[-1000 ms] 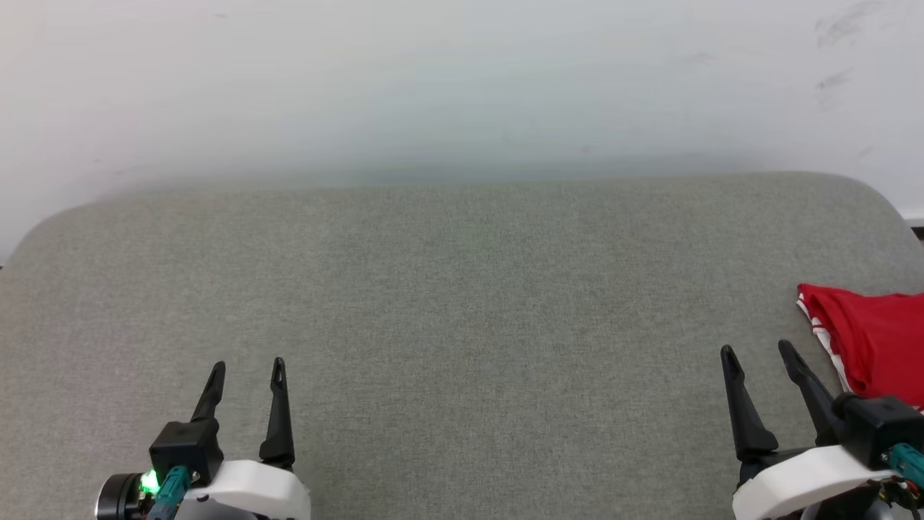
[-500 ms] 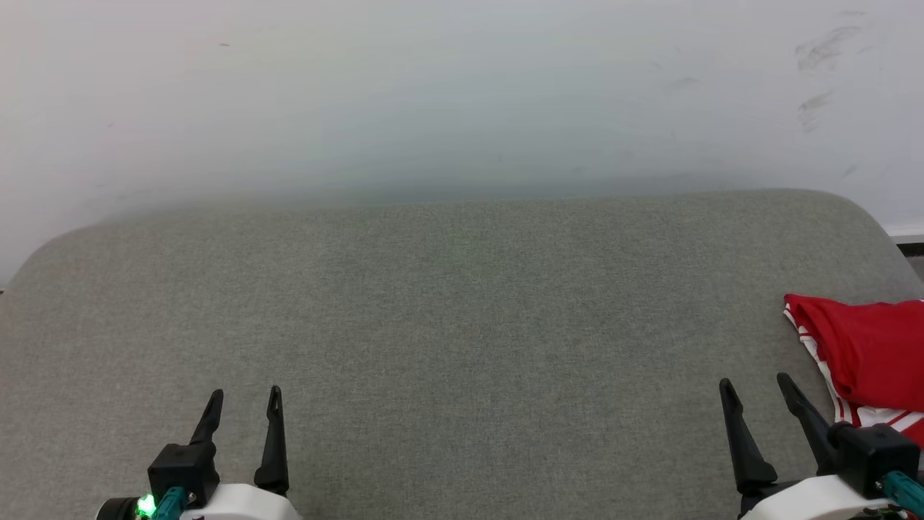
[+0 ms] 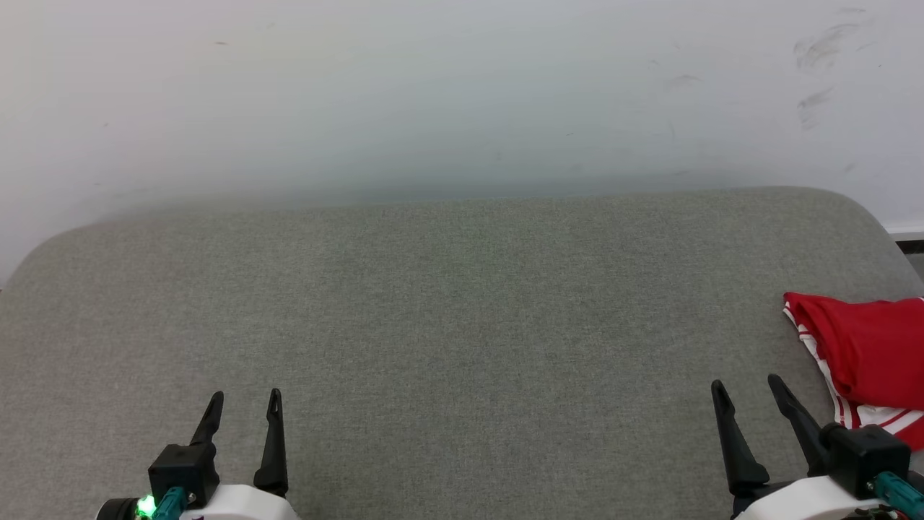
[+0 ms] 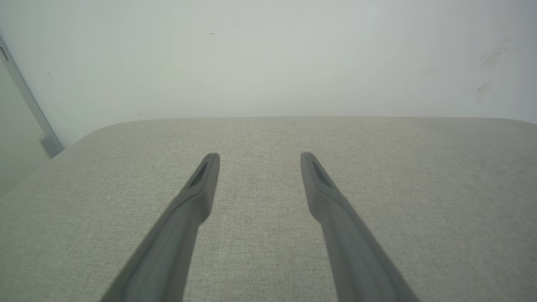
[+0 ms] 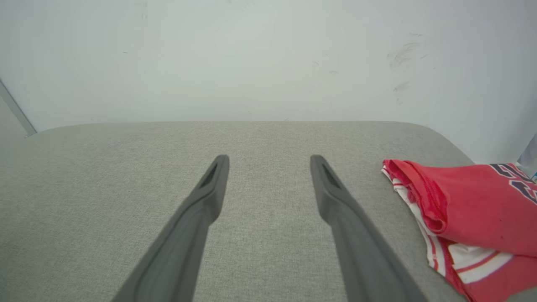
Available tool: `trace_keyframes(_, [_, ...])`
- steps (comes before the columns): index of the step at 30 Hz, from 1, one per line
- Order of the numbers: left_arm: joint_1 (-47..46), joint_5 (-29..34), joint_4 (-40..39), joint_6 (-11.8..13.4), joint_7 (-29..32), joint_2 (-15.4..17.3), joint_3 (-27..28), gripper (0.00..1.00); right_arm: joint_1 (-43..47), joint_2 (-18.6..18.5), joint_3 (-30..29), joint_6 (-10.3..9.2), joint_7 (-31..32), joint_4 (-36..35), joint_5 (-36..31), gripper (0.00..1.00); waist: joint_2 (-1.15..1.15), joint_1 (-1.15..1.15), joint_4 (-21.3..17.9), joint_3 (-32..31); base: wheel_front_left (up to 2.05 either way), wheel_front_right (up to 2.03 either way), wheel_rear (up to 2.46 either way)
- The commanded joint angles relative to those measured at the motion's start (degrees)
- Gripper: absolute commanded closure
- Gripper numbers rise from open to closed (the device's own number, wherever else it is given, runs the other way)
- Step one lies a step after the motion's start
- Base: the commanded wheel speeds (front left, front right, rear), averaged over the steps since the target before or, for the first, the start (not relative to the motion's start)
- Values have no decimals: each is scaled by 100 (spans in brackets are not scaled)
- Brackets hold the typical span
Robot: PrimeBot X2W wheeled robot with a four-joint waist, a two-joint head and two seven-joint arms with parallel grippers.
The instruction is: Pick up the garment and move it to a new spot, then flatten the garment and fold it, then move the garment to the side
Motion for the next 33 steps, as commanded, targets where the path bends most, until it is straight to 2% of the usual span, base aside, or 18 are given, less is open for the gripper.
trace_keyframes(1, [-44, 29, 11, -22, -27, -15, 23, 0, -62, 23, 2, -5, -29, 20, 21, 0, 0, 0, -1, -1, 0, 0, 0])
trace_keyframes(7, [-42, 75, 41, -46, -27, -68, 49, 0, -70, 23, 5, -5, -52, 56, 77, 0, 0, 0, 7, -6, 0, 0, 0])
trace_keyframes(8, [6, 52, 40, -38, 4, -78, 47, 100, -24, 0, 6, 0, -25, 82, 58, 100, 0, 0, 6, -6, 0, 0, 0])
trace_keyframes(11, [73, 1, 193, -45, 45, -137, 49, 100, 41, 0, 23, 1, -22, 227, 104, 100, 0, 0, 7, -5, 0, 0, 0])
trace_keyframes(22, [-78, -1137, 215, -249, 373, -266, 275, 100, -181, -52, 15, 1, 40, 457, 1429, 100, 0, 0, 28, 20, 0, 0, 0])
trace_keyframes(23, [-109, -1424, 212, -300, 446, -299, 323, 100, -238, -64, 11, 0, 57, 519, 1756, 100, 0, 0, 34, 27, 0, 0, 0])
trace_keyframes(33, [-214, -2308, 212, -461, 683, -397, 481, 100, -412, -94, -8, 0, 115, 704, 2759, 100, 0, 0, 53, 50, 0, 0, 0])
